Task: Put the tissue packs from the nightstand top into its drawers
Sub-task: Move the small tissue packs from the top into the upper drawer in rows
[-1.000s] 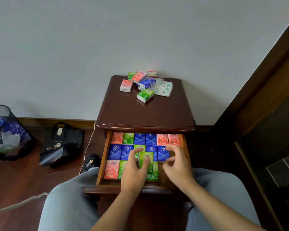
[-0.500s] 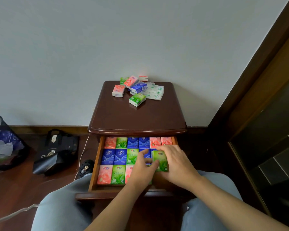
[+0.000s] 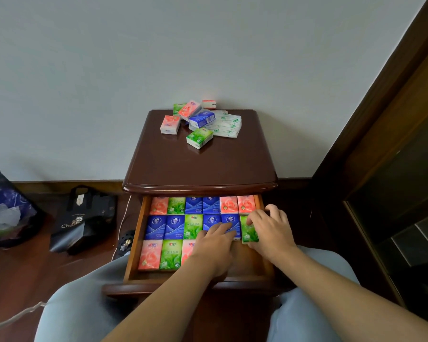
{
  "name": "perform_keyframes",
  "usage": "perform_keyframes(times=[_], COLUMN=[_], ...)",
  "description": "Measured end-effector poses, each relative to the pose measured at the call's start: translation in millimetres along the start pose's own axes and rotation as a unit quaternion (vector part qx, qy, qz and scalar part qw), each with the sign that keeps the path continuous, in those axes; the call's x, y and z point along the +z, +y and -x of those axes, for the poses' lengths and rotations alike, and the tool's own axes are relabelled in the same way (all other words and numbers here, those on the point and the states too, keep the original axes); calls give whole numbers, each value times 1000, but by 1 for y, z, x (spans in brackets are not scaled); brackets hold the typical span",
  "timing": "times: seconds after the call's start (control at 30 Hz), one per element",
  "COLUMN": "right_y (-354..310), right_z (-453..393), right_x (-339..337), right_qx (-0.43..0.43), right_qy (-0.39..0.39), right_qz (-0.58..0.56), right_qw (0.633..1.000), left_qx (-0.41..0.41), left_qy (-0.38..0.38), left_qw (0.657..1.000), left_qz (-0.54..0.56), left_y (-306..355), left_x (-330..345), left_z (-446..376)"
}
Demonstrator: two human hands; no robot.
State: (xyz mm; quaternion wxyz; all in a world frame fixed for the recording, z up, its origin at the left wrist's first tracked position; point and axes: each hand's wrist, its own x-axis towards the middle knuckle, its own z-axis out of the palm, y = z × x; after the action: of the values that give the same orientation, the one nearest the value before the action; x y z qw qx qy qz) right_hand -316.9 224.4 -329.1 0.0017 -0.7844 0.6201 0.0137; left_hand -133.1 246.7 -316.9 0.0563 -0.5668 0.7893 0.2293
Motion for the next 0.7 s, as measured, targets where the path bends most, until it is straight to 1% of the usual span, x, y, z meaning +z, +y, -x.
perform_keyframes(times=[0.1,0.27,0.47,0.53,0.6,0.63,0.7], right_y=[-1,-2,-6,-2,6,13,26], right_z=[-1,-2,-5,-5,-5,-7,-14], right_x=[3,5,5,-2,-17,-26,-47], right_qx=[12,25,31,28,37,50,82], right_qy=[-8,4,-21,-15,33,66,118], right_qz=[-2,-9,-24,-36,-67,-87,-128], right_qw=[1000,1000,999,999,997,993,981], left_qx=[-10,-17,-16,-15,-20,-24,-23], left_qy=[-27,-22,-27,-31,-2,35,140], left_qw=[1000,1000,999,999,999,998,989], left_qz=[-12,0,21,25,30,37,52], left_y=[1,0,-4,-3,-3,-4,-8], left_x=[-1,3,4,-1,-10,-16,-32], left_z=[-7,-14,-14,-14,-12,-12,-11])
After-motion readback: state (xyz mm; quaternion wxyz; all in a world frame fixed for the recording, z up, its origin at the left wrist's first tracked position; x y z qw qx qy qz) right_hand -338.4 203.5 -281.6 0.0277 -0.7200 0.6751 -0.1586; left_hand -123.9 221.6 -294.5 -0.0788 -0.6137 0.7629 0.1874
